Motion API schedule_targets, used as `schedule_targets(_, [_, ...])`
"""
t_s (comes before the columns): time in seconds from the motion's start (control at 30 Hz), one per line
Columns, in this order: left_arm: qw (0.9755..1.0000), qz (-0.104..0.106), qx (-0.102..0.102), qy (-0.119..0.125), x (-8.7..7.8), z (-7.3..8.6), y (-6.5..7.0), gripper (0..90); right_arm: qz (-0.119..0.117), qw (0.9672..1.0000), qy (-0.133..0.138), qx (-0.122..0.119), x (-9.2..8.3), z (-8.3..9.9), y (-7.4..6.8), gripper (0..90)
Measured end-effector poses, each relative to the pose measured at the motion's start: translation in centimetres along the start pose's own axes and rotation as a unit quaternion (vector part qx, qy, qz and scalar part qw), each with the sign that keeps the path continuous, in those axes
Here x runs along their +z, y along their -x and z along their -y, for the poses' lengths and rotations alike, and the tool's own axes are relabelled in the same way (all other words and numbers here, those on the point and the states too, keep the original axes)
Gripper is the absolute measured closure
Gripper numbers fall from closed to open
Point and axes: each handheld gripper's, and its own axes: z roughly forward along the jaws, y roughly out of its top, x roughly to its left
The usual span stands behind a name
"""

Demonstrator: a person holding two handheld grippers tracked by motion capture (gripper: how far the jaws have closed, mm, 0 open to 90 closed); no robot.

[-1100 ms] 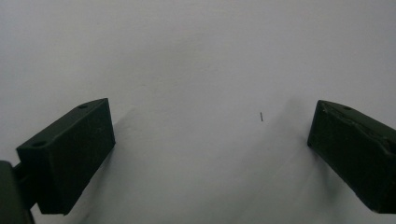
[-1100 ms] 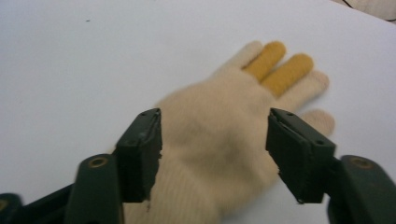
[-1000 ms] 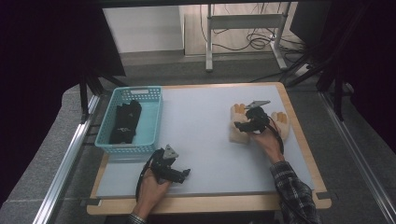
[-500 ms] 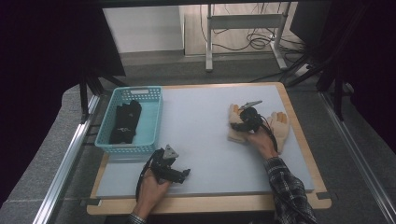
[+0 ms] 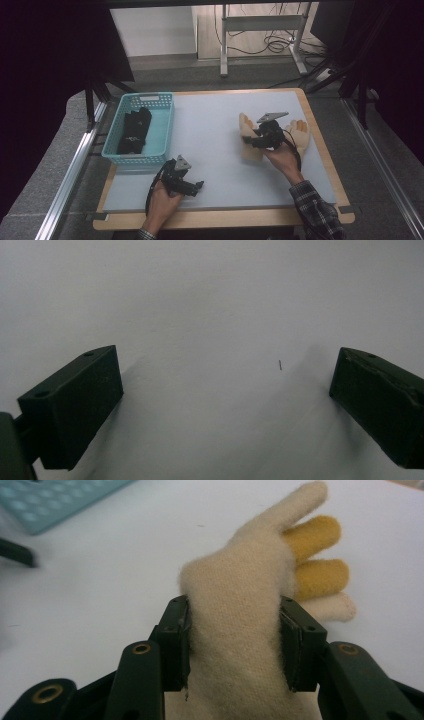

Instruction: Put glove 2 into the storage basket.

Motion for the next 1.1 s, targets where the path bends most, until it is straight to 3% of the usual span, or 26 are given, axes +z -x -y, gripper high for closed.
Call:
schedule_targets(0.13, [1.0000,0.000,0.000,0.001,0.0,0.0,0.0,0.9,-0.009,0.9999,0.003,-0.008,-1.0,0.1,-2.7,50.9])
schedule_targets(0.3, [1.0000,-0.001,-0.001,0.002,0.0,0.0,0.0,1.0,0.000,0.9995,-0.003,-0.030,-0.9,1.0,-6.4,47.8])
schedule_targets(0.47, [1.0000,0.000,0.000,0.001,0.0,0.0,0.0,1.0,-0.002,0.9994,-0.014,-0.031,0.6,3.0,-7.9,45.4])
schedule_targets(0.57, [1.0000,0.000,0.000,0.002,0.0,0.0,0.0,1.0,-0.031,0.9992,-0.019,-0.014,1.2,3.6,-7.9,38.1])
schedule_targets(0.63, [1.0000,-0.001,0.000,0.002,0.0,0.0,0.0,1.0,-0.046,0.9984,-0.026,-0.018,1.3,3.7,-7.9,32.4])
schedule_targets(0.73, [1.0000,0.000,0.000,0.001,0.0,0.0,0.0,1.0,-0.040,0.9989,-0.017,-0.016,0.8,3.5,-7.3,28.5])
schedule_targets(0.87, [1.0000,0.000,-0.002,0.001,0.0,0.0,0.0,1.0,-0.017,0.9998,-0.011,-0.005,0.0,3.5,-5.6,28.6])
schedule_targets(1.1, [1.0000,0.000,-0.002,0.001,0.0,0.0,0.0,1.0,0.019,0.9997,-0.008,0.015,-1.4,4.4,-2.3,42.5])
